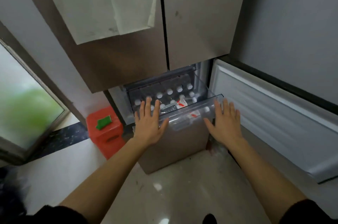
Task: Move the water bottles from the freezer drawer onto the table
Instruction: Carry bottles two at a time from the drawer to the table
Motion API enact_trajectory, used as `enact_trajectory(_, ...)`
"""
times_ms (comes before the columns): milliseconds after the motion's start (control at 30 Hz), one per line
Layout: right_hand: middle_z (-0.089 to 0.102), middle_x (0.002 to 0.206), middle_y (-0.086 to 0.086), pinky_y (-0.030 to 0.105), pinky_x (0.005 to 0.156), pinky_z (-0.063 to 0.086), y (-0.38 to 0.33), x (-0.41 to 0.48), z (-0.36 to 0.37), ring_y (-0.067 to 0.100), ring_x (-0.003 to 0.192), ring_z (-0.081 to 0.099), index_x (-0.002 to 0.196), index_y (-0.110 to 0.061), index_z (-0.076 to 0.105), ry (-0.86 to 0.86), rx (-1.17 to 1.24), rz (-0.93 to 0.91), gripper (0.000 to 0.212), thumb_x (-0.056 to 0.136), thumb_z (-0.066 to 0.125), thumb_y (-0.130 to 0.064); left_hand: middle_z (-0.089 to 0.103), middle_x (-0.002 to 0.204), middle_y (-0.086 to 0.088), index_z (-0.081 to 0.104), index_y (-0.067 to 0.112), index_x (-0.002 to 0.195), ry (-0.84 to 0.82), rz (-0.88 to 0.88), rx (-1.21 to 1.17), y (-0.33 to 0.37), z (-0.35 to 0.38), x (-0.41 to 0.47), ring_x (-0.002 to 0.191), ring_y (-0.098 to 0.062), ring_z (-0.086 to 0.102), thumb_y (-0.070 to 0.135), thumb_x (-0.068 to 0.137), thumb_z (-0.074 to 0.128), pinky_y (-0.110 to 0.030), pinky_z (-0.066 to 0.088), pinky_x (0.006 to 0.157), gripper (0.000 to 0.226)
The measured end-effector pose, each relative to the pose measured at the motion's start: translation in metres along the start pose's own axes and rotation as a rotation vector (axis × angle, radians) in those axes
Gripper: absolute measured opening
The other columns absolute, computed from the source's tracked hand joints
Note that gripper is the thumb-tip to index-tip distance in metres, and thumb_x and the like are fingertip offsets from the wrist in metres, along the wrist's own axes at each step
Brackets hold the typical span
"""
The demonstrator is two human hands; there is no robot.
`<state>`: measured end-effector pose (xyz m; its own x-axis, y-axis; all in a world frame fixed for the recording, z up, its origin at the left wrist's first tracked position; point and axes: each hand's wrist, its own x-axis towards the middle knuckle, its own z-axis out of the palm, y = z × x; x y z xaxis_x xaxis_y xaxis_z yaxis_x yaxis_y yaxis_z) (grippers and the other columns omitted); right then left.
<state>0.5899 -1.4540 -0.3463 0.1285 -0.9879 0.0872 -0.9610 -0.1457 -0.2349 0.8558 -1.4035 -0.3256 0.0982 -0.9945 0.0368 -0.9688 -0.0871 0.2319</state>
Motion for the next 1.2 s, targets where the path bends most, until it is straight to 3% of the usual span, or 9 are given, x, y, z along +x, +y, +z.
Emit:
enact_trajectory(200, 0.027, 0.159, 0.021, 0.051, 0.117, 0.029, 0.022, 0.116, -0.001, 0.038, 0.145, 0.029, 0.157, -0.017, 0.017, -0.076, 0.102, -0.051, 0.076, 0.097, 0.048, -0.053, -0.017, 0.165, -0.006, -0.002, 0.026, 0.159, -0.015, -0.084, -0.025, 0.014, 0.017, 0.078, 0.152, -0.028, -0.014, 0.063, 0.098, 0.030, -0.054, 0.005, 0.122, 0.078)
enact_trajectory(367, 0.061, 0.130, 0.015, 0.042, 0.098, 0.048, 0.015, 0.162, 0.016, 0.032, 0.115, 0.059, 0.138, -0.015, 0.047, -0.156, 0.165, -0.129, 0.051, 0.097, 0.054, -0.044, -0.015, 0.166, -0.007, 0.001, 0.025, 0.159, -0.102, -0.065, -0.022, 0.009, 0.038, 0.119, 0.153, -0.030, -0.010, 0.061, 0.099, 0.031, -0.054, 0.008, 0.122, 0.076)
enact_trajectory(500, 0.068, 0.115, 0.011, 0.035, 0.081, 0.049, 0.008, 0.190, 0.037, 0.029, 0.101, 0.065, 0.127, -0.018, 0.060, -0.393, 0.204, -0.162, 0.035, 0.098, 0.052, -0.038, -0.002, 0.166, -0.011, 0.003, 0.023, 0.159, -0.191, -0.020, -0.018, -0.003, 0.062, 0.161, 0.153, -0.033, 0.000, 0.059, 0.099, 0.036, -0.057, 0.017, 0.120, 0.077)
enact_trajectory(667, 0.064, 0.125, 0.007, 0.042, 0.098, 0.044, -0.008, 0.206, 0.069, 0.027, 0.112, 0.060, 0.130, -0.024, 0.058, -0.621, -0.075, -0.114, 0.043, 0.102, 0.035, -0.046, 0.015, 0.163, -0.013, 0.009, 0.020, 0.158, -0.410, 0.145, -0.012, -0.012, 0.098, 0.202, 0.150, -0.034, 0.014, 0.048, 0.098, 0.049, -0.050, 0.024, 0.119, 0.078)
enact_trajectory(767, 0.055, 0.140, 0.006, 0.053, 0.112, 0.034, -0.028, 0.221, 0.071, 0.031, 0.128, 0.050, 0.140, -0.028, 0.051, -0.791, -0.234, -0.033, 0.047, 0.098, 0.044, -0.047, 0.021, 0.162, -0.013, 0.013, 0.019, 0.157, -0.536, 0.153, -0.011, -0.017, 0.123, 0.216, 0.147, -0.033, 0.024, 0.048, 0.096, 0.052, -0.048, 0.027, 0.117, 0.078)
enact_trajectory(933, 0.040, 0.152, 0.011, 0.058, 0.117, 0.020, -0.042, 0.232, 0.082, 0.036, 0.141, 0.036, 0.152, -0.022, 0.033, -1.026, -0.301, 0.143, 0.062, 0.098, 0.048, -0.049, 0.027, 0.157, -0.009, 0.021, 0.020, 0.152, -0.458, 0.138, 0.080, -0.017, 0.143, 0.216, 0.142, -0.032, 0.031, 0.057, 0.094, 0.049, -0.046, 0.028, 0.113, 0.075)
enact_trajectory(1033, 0.054, 0.132, 0.011, 0.055, 0.115, 0.029, -0.044, 0.233, 0.102, 0.033, 0.129, 0.048, 0.139, -0.015, 0.049, -1.062, -0.229, 0.242, 0.051, 0.098, 0.045, -0.044, 0.033, 0.154, -0.010, 0.020, 0.023, 0.152, -0.430, 0.125, 0.073, -0.022, 0.150, 0.214, 0.140, -0.032, 0.036, 0.052, 0.095, 0.051, -0.047, 0.032, 0.112, 0.071)
enact_trajectory(1100, 0.056, 0.135, 0.014, 0.051, 0.113, 0.035, -0.044, 0.234, 0.114, 0.032, 0.127, 0.051, 0.137, -0.012, 0.052, -1.063, -0.150, 0.321, 0.052, 0.099, 0.042, -0.046, 0.037, 0.152, -0.011, 0.018, 0.025, 0.154, -0.429, 0.134, 0.079, -0.025, 0.151, 0.214, 0.138, -0.032, 0.039, 0.040, 0.096, 0.054, -0.047, 0.034, 0.110, 0.070)
enact_trajectory(1200, 0.054, 0.137, 0.018, 0.053, 0.109, 0.038, -0.044, 0.241, 0.122, 0.036, 0.123, 0.053, 0.131, -0.014, 0.057, -1.075, -0.097, 0.365, 0.054, 0.098, 0.042, -0.054, 0.043, 0.145, -0.013, 0.018, 0.023, 0.154, -0.438, 0.093, -0.003, -0.028, 0.148, 0.211, 0.130, -0.034, 0.047, 0.042, 0.092, 0.059, -0.046, 0.042, 0.104, 0.076)
